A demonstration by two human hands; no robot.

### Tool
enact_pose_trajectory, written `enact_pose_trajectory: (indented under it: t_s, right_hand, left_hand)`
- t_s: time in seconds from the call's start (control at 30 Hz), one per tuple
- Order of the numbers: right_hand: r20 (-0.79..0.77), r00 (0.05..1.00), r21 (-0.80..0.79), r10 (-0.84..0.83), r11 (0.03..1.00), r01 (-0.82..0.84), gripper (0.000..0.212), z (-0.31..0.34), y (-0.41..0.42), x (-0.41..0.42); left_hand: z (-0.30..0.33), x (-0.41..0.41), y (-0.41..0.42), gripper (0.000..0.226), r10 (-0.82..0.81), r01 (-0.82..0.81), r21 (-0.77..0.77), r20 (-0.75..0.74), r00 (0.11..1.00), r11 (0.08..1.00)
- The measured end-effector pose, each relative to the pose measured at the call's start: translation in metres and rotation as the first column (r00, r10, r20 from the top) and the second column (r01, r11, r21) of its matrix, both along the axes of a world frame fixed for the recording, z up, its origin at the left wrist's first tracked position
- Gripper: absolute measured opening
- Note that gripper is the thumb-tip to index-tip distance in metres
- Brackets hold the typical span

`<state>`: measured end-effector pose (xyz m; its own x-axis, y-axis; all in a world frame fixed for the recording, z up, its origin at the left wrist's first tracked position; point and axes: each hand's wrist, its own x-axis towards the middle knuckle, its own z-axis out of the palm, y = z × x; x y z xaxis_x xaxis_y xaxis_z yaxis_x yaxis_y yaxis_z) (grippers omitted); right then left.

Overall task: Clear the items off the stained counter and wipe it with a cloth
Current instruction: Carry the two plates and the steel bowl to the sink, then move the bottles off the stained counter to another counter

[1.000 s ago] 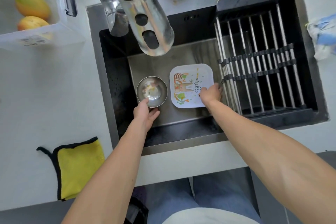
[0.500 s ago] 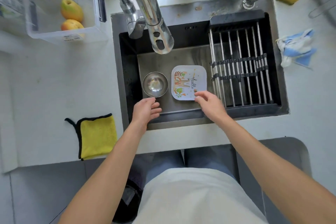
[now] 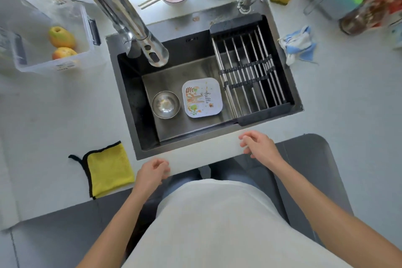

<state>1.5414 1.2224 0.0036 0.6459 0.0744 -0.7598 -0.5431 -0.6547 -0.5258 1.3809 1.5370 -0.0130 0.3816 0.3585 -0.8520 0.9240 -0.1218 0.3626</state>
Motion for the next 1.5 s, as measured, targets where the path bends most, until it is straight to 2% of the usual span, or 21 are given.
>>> enact_pose_trajectory:
  t_s: [0.13,0.27,0.43,0.57,0.73,0.8,0.93,1.13,1.23,1.5]
  right_hand:
    - [0.012,0.990,-0.027,-0.139,0.990,0.139,0.020,0.001,-0.008,-0.032]
    - [0.008,0.946,-0.055,-0.324,0.945,0.324,0.022,0.002,-0.015,-0.093]
    - [-0.011,0.791,-0.130,-0.612,0.785,0.606,0.021,-0.007,-0.029,-0.202]
    - [-0.064,0.584,-0.185,-0.810,0.584,0.790,0.019,-0.022,-0.038,-0.307]
    - [-0.146,0.276,-0.244,-0.950,0.305,0.921,0.018,-0.039,-0.031,-0.436]
    - [-0.169,0.146,-0.256,-0.975,0.186,0.949,0.018,-0.044,-0.023,-0.480]
    - [-0.219,-0.067,-0.243,-0.973,-0.012,0.970,0.022,-0.051,-0.004,-0.548]
    - [-0.222,-0.376,-0.176,-0.900,-0.342,0.923,0.022,-0.048,-0.004,-0.607]
    - [-0.170,-0.470,-0.132,-0.866,-0.452,0.882,0.019,-0.044,-0.018,-0.627]
    - [-0.026,-0.705,-0.024,-0.709,-0.704,0.710,0.017,-0.040,-0.097,-0.676]
  left_hand:
    - [0.003,0.002,0.007,0.017,-0.222,0.222,-0.002,0.016,0.975,0.975]
    - [0.006,0.014,0.016,0.020,-0.445,0.446,-0.022,0.031,0.895,0.895]
    - [0.013,0.029,0.007,0.019,-0.646,0.647,-0.027,0.040,0.762,0.762]
    - [0.013,0.046,-0.039,0.018,-0.817,0.821,-0.008,0.088,0.570,0.571]
    - [0.012,0.046,-0.122,0.018,-0.958,0.971,0.008,0.167,0.232,0.237]
    - [0.011,0.039,-0.158,0.018,-0.980,0.996,0.031,0.182,0.081,0.088]
    - [0.013,0.010,-0.222,0.019,-0.978,0.996,0.033,0.186,-0.090,-0.085]
    - [0.012,-0.046,-0.300,0.017,-0.911,0.910,0.066,0.013,-0.411,-0.410]
    - [0.003,-0.065,-0.327,0.025,-0.886,0.883,0.072,-0.038,-0.462,-0.463]
    - [-0.023,-0.083,-0.401,0.025,-0.732,0.747,0.000,-0.200,-0.652,-0.665]
